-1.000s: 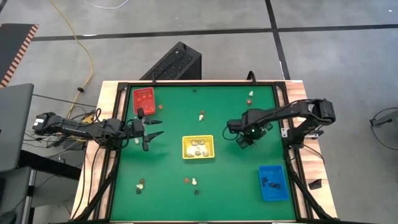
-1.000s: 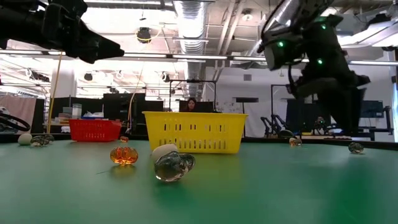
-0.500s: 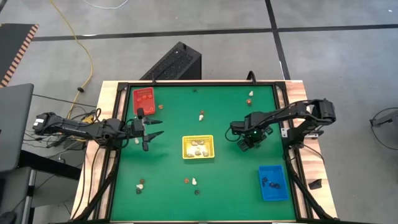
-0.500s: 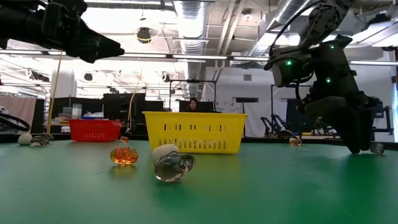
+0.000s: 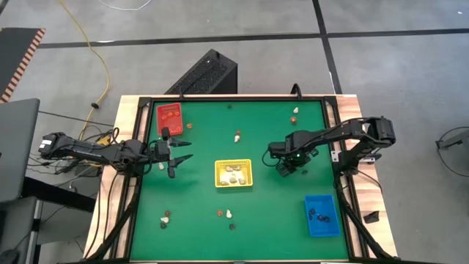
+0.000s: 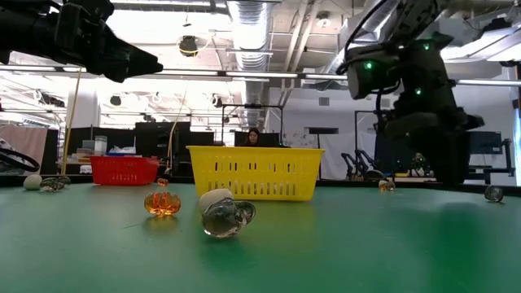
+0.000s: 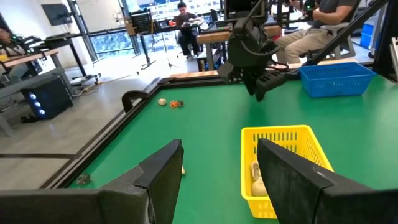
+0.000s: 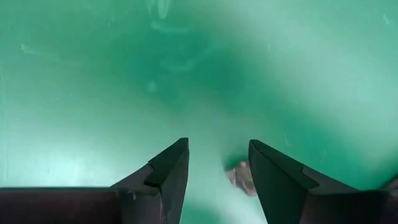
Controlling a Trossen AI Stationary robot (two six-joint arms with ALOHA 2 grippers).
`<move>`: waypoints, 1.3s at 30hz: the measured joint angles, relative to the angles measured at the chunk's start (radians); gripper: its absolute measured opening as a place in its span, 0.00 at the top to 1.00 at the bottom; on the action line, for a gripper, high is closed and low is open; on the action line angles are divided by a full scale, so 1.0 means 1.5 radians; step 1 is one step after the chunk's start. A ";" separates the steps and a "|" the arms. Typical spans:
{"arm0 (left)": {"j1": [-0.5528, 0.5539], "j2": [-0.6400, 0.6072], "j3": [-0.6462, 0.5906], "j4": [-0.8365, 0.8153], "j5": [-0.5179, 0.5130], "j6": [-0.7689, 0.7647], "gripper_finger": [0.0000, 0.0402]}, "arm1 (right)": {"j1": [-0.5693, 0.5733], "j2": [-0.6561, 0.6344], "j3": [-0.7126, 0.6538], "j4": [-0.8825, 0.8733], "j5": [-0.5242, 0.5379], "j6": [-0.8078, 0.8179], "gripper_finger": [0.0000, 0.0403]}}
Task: Sort Halloween decoration
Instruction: Put the black skull toy into the blue bin
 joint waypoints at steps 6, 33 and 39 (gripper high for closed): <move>0.000 0.000 0.000 0.000 0.000 0.000 0.51 | 0.044 0.000 0.008 -0.092 -0.021 0.047 0.51; 0.000 0.000 0.000 -0.001 -0.001 -0.005 0.51 | 0.041 -0.001 -0.093 0.050 -0.037 -0.013 0.51; 0.000 0.000 0.000 -0.001 -0.001 -0.005 0.51 | 0.041 -0.001 -0.093 0.055 -0.035 -0.041 0.52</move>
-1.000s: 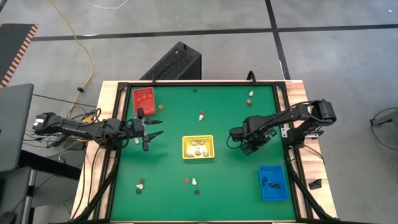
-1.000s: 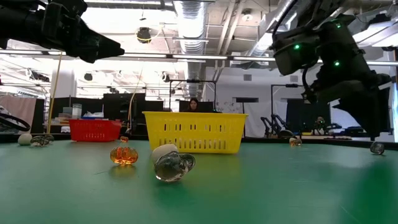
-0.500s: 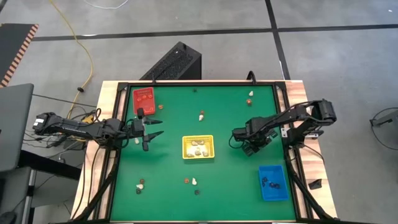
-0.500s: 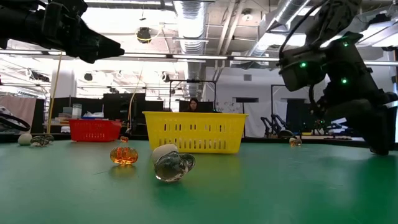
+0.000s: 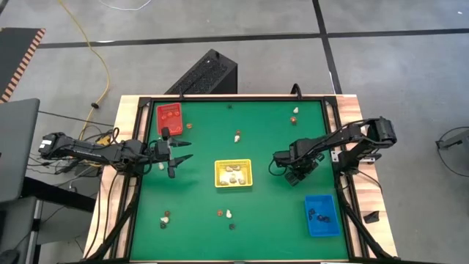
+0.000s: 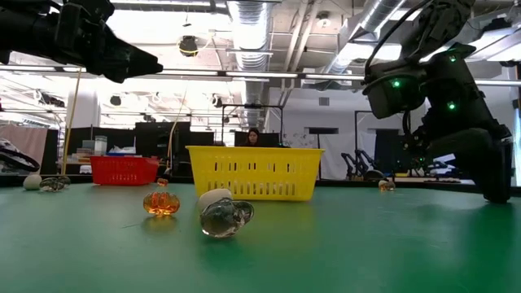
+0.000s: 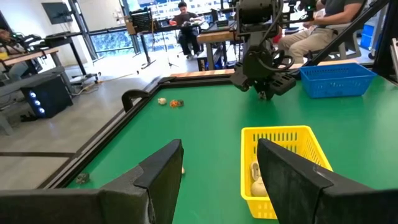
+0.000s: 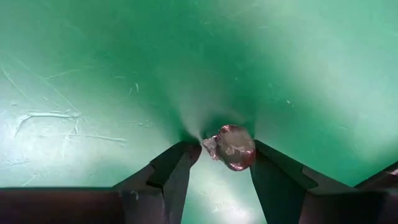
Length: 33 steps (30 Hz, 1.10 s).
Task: Sort Halloween decoration
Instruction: Put the black skull toy into the blue bin
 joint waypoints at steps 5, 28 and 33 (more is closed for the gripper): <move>0.000 0.000 0.000 0.000 0.000 0.000 0.51 | 0.000 0.000 0.000 0.000 0.000 -0.006 0.59; 0.000 0.000 0.000 0.001 0.000 -0.001 0.51 | 0.077 0.001 0.180 -0.154 -0.025 0.018 0.71; 0.000 0.000 0.000 0.001 0.006 -0.002 0.51 | 0.199 0.000 0.219 -0.189 -0.081 0.175 0.71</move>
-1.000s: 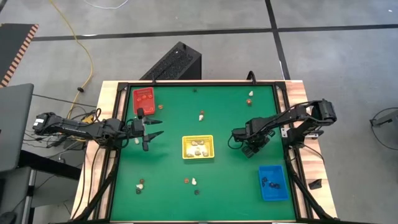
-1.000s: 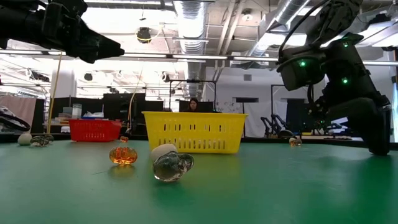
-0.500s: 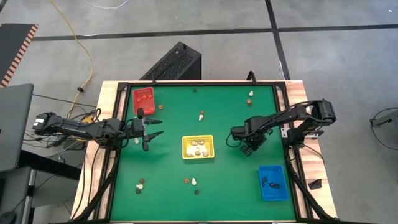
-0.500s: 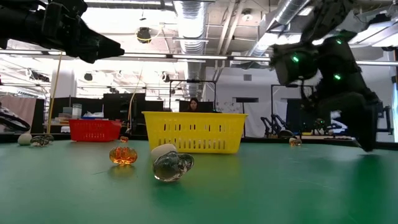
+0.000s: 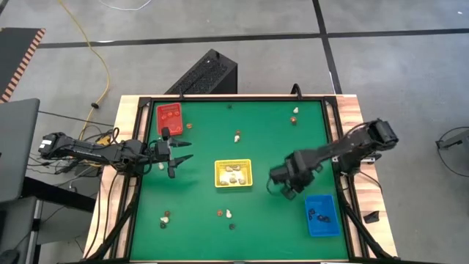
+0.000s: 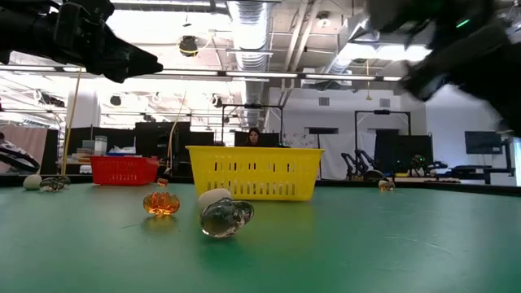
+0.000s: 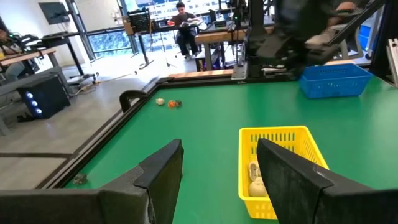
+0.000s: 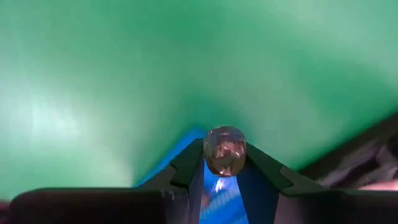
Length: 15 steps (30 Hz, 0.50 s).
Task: Sort Halloween decoration
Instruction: Put the black skull toy into the blue bin
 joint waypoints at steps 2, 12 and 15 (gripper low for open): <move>0.000 0.000 0.000 0.000 0.000 0.000 0.51 | 0.057 0.000 0.000 0.002 -0.029 0.079 0.71; 0.000 0.000 0.000 0.001 0.001 -0.010 0.51 | 0.274 0.000 0.000 0.002 -0.061 0.386 0.71; 0.000 0.000 0.000 0.005 0.001 -0.009 0.51 | 0.298 0.000 0.000 0.001 -0.055 0.412 0.70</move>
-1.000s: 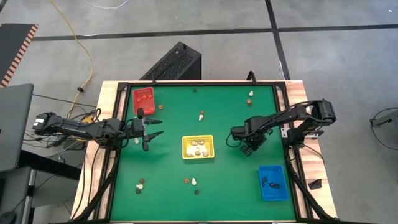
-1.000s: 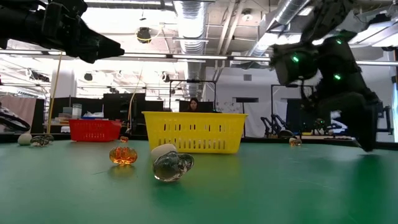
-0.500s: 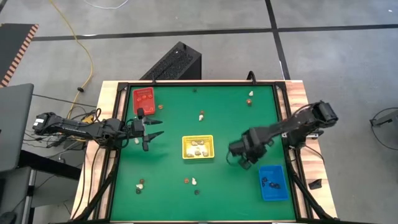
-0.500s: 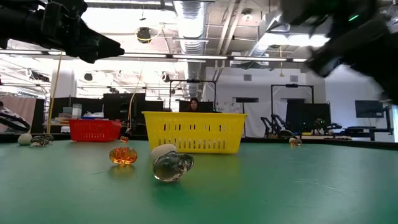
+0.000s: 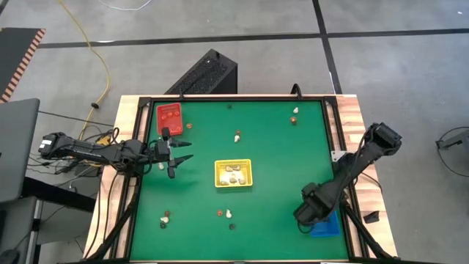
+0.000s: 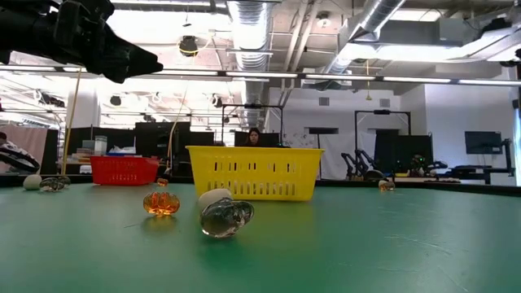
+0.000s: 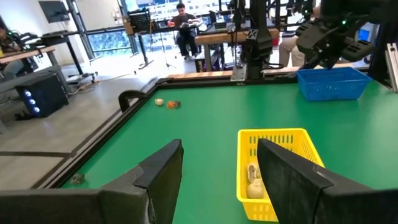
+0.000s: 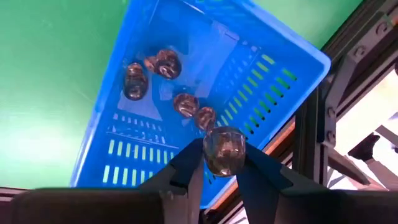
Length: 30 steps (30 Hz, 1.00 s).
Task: Sort Halloween decoration
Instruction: Put the black skull toy into the blue bin
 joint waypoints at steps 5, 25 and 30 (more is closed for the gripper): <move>0.000 0.000 0.000 0.022 0.001 0.001 0.51 | 0.017 0.000 0.000 -0.003 0.000 0.009 0.65; 0.000 0.022 0.000 0.016 0.188 -0.113 0.51 | -0.025 0.000 0.061 0.180 0.438 -0.465 0.54; -0.027 0.077 0.007 -0.027 0.236 -0.223 0.51 | -0.032 -0.003 0.070 0.285 0.635 -0.751 0.54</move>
